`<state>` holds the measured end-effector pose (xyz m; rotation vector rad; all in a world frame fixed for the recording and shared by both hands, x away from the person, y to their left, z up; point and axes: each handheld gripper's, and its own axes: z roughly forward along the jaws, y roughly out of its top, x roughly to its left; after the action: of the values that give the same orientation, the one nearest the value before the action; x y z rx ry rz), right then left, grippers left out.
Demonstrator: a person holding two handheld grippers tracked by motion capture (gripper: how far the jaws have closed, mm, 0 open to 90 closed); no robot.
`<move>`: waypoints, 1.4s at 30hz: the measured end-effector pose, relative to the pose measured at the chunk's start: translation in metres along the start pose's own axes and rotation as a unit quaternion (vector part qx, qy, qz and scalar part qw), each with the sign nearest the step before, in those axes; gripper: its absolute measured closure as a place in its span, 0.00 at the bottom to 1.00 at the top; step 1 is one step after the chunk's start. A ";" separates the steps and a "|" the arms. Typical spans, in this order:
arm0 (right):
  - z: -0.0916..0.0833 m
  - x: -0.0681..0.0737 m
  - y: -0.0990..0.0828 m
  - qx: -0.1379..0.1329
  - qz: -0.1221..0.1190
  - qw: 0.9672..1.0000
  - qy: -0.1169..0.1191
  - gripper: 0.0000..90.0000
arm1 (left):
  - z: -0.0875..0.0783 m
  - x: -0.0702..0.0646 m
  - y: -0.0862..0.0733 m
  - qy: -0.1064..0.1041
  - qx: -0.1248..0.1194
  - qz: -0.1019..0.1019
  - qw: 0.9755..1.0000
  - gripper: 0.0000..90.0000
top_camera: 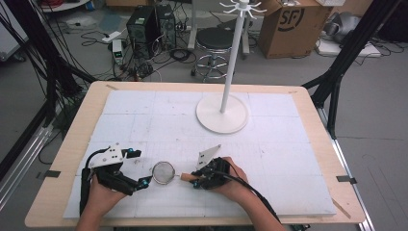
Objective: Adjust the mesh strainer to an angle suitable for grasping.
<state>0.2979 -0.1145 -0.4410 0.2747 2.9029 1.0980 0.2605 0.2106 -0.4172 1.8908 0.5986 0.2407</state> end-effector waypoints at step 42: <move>-0.031 -0.047 -0.040 -0.010 0.127 0.985 -0.119 0.48 | 0.004 0.000 -0.002 -0.003 0.009 -0.002 1.000 0.02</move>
<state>0.3356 -0.1723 -0.4462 0.7399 2.6956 1.0397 0.2615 0.2077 -0.4204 1.9059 0.6031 0.2282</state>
